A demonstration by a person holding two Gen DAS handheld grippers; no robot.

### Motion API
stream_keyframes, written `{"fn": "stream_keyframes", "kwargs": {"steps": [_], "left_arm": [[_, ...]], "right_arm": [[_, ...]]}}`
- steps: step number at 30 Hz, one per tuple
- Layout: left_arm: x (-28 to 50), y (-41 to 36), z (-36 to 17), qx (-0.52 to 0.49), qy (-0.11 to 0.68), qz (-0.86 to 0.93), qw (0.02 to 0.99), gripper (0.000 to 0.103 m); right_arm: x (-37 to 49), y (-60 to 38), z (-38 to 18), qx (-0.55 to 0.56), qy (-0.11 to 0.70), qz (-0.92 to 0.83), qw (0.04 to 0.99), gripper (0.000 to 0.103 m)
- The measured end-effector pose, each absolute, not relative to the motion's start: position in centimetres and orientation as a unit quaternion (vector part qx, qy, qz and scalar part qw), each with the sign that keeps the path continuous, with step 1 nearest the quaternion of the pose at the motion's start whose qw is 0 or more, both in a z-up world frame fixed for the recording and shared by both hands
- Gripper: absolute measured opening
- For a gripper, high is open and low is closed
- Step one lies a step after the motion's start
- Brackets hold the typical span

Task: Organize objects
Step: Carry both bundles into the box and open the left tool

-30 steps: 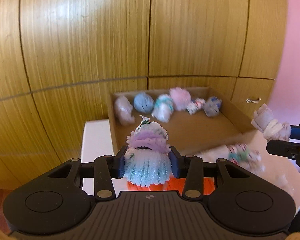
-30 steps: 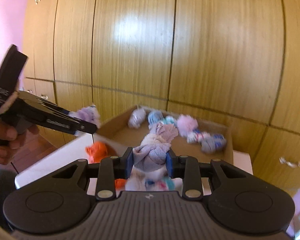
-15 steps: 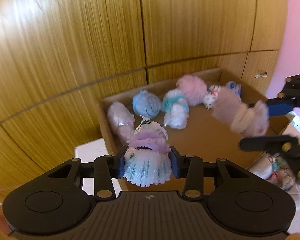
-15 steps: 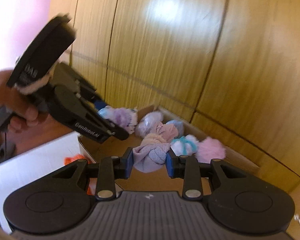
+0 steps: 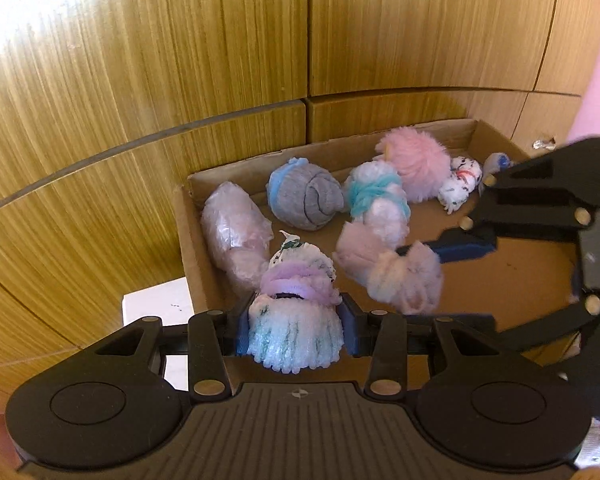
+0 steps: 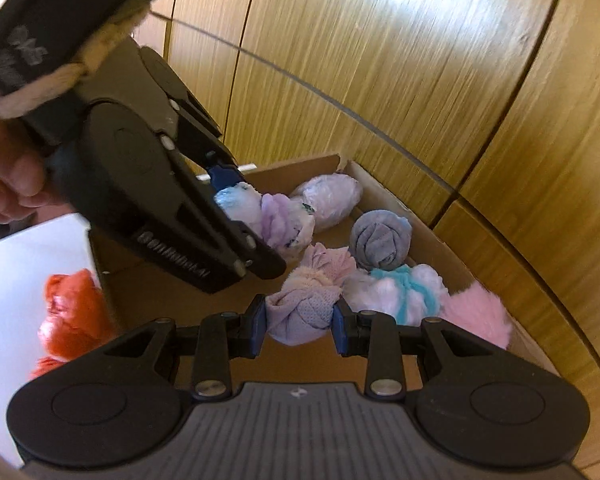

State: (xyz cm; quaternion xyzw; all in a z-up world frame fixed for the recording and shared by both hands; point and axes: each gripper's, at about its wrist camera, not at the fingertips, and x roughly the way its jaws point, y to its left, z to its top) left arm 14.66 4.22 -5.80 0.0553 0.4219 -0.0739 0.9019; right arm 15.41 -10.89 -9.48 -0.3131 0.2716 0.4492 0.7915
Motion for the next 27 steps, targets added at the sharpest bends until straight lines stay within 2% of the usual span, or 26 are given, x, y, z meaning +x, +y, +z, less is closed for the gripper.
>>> {"fn": "stream_keyframes", "kwargs": {"steps": [19, 22, 24, 26, 27], "left_arm": [[15.2, 3.2, -6.8, 0.065, 0.42, -0.06, 0.903, 0.052], [15.0, 3.1, -6.7, 0.062, 0.419, -0.061, 0.904, 0.056], [14.7, 3.1, -6.4, 0.061, 0.415, -0.058, 0.906, 0.065], [14.1, 3.0, -5.9, 0.059, 0.406, -0.053, 0.91, 0.074], [13.7, 3.0, -5.5, 0.053, 0.401, -0.055, 0.913, 0.074]], "right_arm": [[16.8, -10.8, -10.3, -0.33, 0.277, 0.447, 0.784, 0.031], [16.8, -10.9, -10.2, -0.332, 0.279, 0.449, 0.781, 0.031], [16.7, -10.9, -10.0, -0.334, 0.281, 0.451, 0.778, 0.037], [16.5, -11.1, -9.8, -0.335, 0.28, 0.451, 0.778, 0.037], [16.4, -11.1, -9.8, -0.333, 0.281, 0.452, 0.778, 0.037]]}}
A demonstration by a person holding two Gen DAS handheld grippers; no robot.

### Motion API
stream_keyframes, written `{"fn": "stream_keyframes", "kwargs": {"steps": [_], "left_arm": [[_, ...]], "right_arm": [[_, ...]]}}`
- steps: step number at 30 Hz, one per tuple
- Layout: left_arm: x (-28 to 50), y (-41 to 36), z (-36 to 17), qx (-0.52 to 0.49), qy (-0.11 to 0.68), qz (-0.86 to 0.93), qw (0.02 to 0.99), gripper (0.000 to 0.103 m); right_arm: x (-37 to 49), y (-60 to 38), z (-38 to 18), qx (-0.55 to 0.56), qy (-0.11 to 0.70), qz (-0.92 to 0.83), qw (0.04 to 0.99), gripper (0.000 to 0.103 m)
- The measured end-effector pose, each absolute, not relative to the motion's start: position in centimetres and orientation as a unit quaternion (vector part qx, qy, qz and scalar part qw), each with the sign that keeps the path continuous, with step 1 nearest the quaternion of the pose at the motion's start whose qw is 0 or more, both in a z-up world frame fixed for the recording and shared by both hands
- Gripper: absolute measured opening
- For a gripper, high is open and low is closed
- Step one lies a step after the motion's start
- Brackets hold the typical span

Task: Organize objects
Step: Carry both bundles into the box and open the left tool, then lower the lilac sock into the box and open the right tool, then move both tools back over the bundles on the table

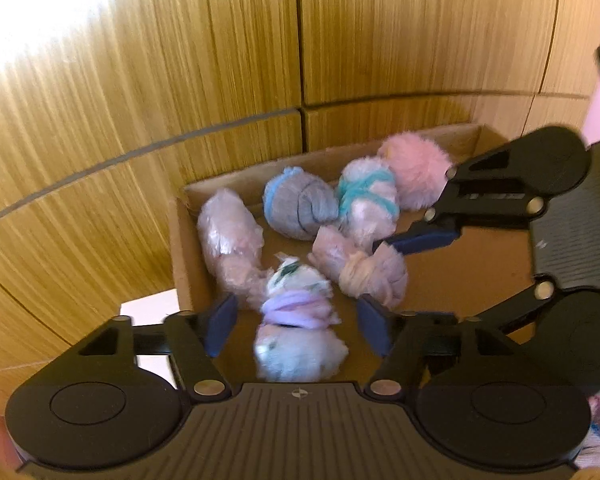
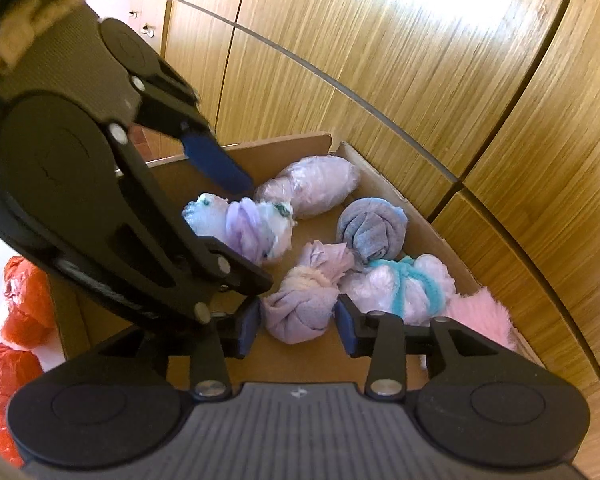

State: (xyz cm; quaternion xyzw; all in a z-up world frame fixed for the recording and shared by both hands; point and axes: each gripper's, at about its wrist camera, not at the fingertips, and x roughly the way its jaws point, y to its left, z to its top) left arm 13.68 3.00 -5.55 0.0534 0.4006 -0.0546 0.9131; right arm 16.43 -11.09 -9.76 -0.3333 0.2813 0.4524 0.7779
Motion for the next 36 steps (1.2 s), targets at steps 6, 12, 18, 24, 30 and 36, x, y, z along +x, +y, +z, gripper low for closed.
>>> {"fn": "stream_keyframes", "kwargs": {"steps": [6, 12, 18, 24, 30, 36], "left_arm": [[10.7, 2.5, -3.5, 0.046, 0.369, -0.059, 0.926, 0.077], [8.5, 4.0, -2.0, 0.023, 0.349, -0.03, 0.936, 0.083], [5.7, 4.1, -1.2, 0.02, 0.334, -0.014, 0.942, 0.086], [-0.1, 2.3, -0.6, 0.004, 0.284, -0.008, 0.959, 0.103], [-7.0, 1.5, -2.6, -0.006, 0.247, 0.005, 0.969, 0.102], [-10.6, -2.2, -5.7, 0.039, 0.237, 0.004, 0.971, 0.102]], "right_arm": [[15.8, -10.8, -9.5, -0.33, 0.282, 0.457, 0.777, 0.038], [14.9, -9.9, -8.7, -0.328, 0.281, 0.457, 0.778, 0.037], [13.0, -12.4, -6.2, -0.314, 0.271, 0.429, 0.802, 0.046], [6.5, -18.8, -2.5, -0.261, 0.226, 0.393, 0.852, 0.073], [-3.3, -26.5, -3.3, -0.198, 0.181, 0.335, 0.903, 0.096], [-8.5, -31.1, -8.0, -0.117, 0.215, 0.249, 0.937, 0.096]]}}
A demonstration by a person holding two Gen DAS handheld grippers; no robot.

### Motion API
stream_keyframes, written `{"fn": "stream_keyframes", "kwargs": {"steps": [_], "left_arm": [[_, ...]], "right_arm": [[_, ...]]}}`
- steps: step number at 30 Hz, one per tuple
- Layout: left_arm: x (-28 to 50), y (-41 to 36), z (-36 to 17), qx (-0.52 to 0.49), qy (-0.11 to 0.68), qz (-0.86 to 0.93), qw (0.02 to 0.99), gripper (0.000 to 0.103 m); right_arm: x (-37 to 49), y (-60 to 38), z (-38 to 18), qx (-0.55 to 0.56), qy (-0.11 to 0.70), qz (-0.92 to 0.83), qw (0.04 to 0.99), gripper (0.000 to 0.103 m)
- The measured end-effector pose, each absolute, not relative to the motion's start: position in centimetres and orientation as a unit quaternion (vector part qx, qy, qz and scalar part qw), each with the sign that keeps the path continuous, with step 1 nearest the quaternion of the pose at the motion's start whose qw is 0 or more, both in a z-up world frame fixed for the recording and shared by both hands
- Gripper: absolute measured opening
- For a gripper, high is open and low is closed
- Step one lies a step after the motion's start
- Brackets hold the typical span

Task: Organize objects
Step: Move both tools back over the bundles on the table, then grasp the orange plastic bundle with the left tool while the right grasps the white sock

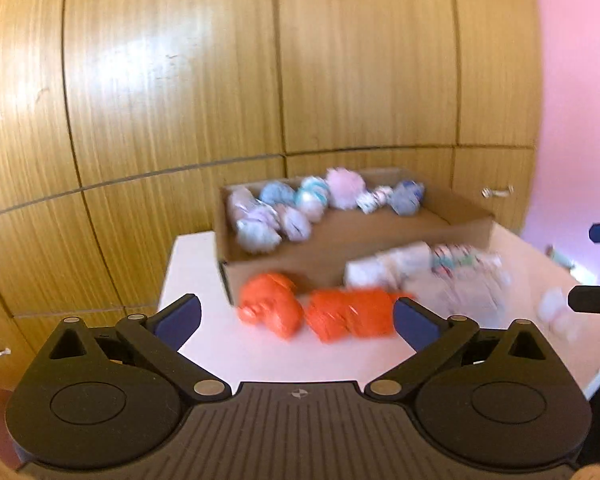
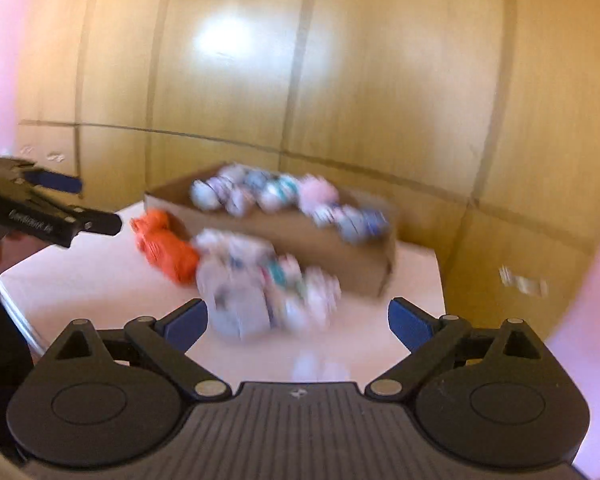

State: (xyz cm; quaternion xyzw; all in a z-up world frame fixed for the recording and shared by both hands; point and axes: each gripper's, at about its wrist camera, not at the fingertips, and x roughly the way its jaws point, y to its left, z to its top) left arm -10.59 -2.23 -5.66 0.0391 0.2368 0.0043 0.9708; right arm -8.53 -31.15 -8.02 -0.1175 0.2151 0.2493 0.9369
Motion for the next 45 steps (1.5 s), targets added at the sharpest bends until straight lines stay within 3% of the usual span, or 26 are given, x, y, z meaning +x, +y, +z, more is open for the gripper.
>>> {"fn": "stream_keyframes", "kwargs": {"steps": [23, 30, 34, 38, 43, 45], "left_arm": [[-3.5, -5.6, -9.0, 0.035, 0.313, -0.018, 0.949, 0.102], [-2.7, -5.6, -9.1, 0.046, 0.326, -0.033, 0.944, 0.102], [-2.8, -5.5, -9.0, 0.046, 0.326, -0.042, 0.943, 0.099], [-2.5, -5.5, -8.9, 0.037, 0.335, -0.057, 0.94, 0.09], [-2.2, -5.6, -9.2, 0.035, 0.342, -0.053, 0.938, 0.087], [-2.1, -5.5, -9.4, 0.03, 0.35, -0.058, 0.935, 0.079]], "right_arm": [[-9.3, -31.0, -12.6, -0.082, 0.236, 0.191, 0.949, 0.087], [-9.2, -30.3, -12.9, -0.09, 0.242, 0.185, 0.948, 0.068], [-9.0, -30.6, -13.1, -0.084, 0.249, 0.178, 0.948, 0.063], [-9.0, -30.8, -13.1, -0.076, 0.253, 0.179, 0.948, 0.056], [-9.0, -30.9, -13.3, -0.07, 0.254, 0.178, 0.948, 0.047], [-9.0, -31.0, -13.3, -0.068, 0.255, 0.181, 0.947, 0.043]]}}
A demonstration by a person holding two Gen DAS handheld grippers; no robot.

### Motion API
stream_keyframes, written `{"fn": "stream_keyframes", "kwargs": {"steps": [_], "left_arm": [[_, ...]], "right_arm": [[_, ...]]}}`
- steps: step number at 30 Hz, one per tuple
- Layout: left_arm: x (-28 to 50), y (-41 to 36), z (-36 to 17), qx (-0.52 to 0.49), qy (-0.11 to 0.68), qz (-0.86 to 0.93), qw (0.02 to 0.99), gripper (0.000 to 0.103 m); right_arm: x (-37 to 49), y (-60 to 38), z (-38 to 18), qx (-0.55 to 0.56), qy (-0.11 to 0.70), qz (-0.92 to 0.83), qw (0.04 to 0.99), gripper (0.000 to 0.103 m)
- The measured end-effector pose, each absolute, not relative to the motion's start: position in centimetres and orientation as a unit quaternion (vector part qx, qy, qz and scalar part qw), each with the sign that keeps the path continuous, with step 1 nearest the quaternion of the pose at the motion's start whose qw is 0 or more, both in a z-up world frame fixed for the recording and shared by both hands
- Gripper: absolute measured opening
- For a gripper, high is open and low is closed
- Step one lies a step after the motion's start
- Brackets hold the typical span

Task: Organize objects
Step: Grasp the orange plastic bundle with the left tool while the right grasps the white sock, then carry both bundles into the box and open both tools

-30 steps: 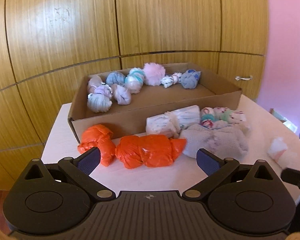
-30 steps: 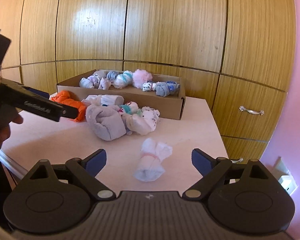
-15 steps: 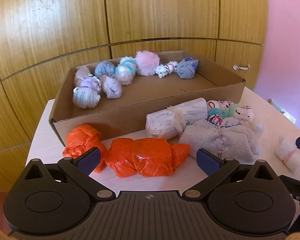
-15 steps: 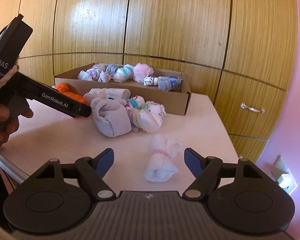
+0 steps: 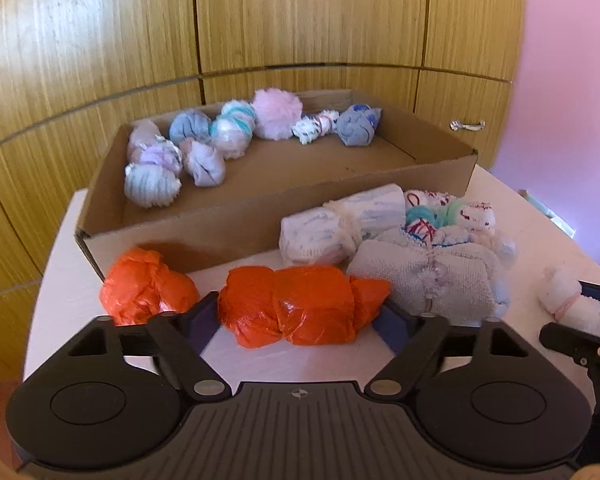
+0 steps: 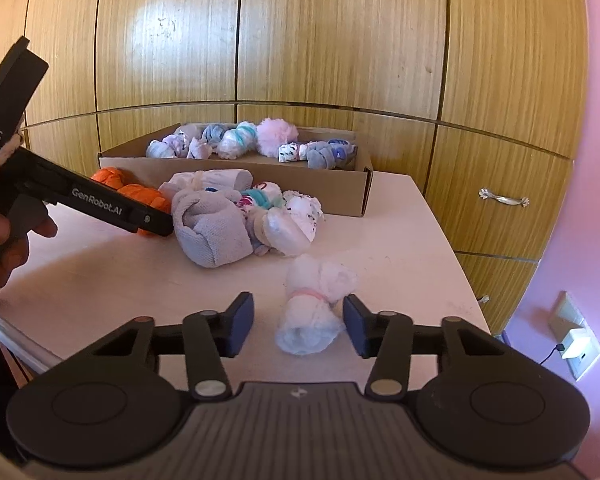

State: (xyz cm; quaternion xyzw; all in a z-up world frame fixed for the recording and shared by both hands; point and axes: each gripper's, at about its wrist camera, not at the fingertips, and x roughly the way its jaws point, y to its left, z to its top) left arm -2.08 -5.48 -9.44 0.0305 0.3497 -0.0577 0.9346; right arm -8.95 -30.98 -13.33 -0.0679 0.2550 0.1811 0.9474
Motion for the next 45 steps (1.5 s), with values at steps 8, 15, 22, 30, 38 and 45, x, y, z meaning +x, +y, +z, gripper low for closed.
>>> {"fn": "stream_keyframes", "kwargs": {"steps": [8, 15, 22, 30, 38, 45], "left_arm": [[-1.9, -5.3, -9.4, 0.027, 0.349, -0.058, 0.935, 0.069], [-2.6, -5.1, -9.0, 0.029, 0.34, -0.052, 0.939, 0.067], [-4.6, -4.5, -7.5, 0.022, 0.332, -0.05, 0.942, 0.067], [-4.5, -3.8, -3.3, 0.034, 0.315, -0.059, 0.947, 0.067], [0.6, -4.9, 1.2, 0.048, 0.295, -0.079, 0.951, 0.067], [7.5, -5.9, 0.6, 0.049, 0.325, -0.081, 0.941, 0.067]], "right_arm": [[-8.9, -31.2, -13.5, -0.06, 0.249, 0.172, 0.951, 0.023], [-8.8, -31.4, -13.5, -0.053, 0.25, 0.174, 0.951, 0.022], [-9.4, -32.0, -12.6, -0.047, 0.245, 0.179, 0.952, 0.022], [-7.9, -33.8, -7.3, -0.055, 0.207, 0.193, 0.958, 0.022], [-2.0, -33.4, -1.6, -0.087, 0.161, 0.254, 0.95, 0.022], [6.4, -31.3, -1.1, -0.11, 0.187, 0.323, 0.921, 0.022]]}}
